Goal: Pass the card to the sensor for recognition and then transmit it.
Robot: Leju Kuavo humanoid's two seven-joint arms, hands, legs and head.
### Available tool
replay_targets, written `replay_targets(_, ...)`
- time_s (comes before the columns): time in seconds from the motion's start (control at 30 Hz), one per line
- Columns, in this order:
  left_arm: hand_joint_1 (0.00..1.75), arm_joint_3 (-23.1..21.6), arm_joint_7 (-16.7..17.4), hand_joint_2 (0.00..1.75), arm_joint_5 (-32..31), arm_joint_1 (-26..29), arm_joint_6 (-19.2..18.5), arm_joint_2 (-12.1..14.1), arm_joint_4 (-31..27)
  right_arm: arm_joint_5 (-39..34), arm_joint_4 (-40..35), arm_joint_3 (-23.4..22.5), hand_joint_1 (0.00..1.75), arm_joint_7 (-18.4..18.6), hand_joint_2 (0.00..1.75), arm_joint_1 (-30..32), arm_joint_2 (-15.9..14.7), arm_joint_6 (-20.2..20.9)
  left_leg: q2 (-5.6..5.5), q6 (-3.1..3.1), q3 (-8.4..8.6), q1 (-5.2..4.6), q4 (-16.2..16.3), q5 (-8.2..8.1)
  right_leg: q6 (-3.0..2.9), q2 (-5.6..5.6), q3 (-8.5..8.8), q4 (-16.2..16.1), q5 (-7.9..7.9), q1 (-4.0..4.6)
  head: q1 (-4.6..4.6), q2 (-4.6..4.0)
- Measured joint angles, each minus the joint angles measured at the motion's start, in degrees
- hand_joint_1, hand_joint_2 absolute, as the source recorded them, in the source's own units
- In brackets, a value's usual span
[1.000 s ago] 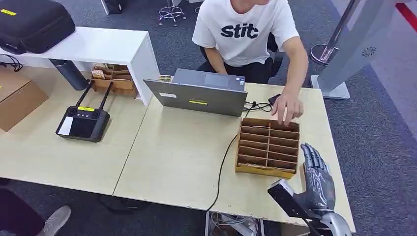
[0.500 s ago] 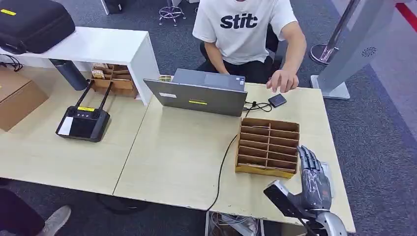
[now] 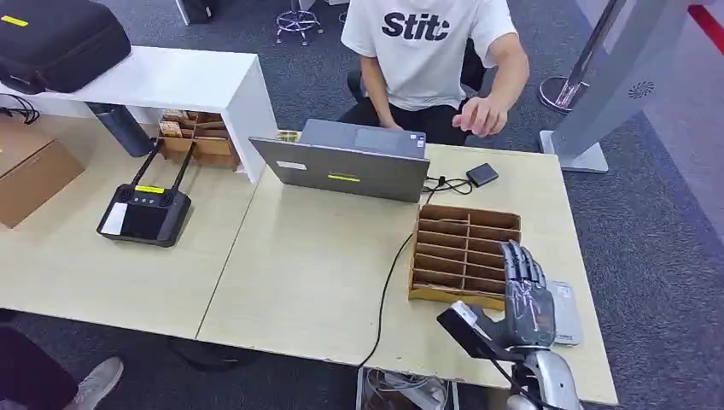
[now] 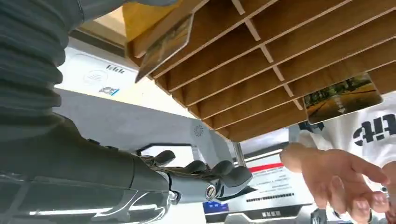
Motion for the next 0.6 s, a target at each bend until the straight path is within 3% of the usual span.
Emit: replay_targets(0.6,0.0,-0.76,-0.02,1.75,-0.02,0.01,0.02,0.17,0.0,-0.59,4.0,1.25,0.0,0.0,1.75,-1.41,1.27,-0.15,0.0,0.0,-0.01,0.0,0.0,0.0,0.0,0.0,0.0,0.0,0.0,0.0,0.0,0.0)
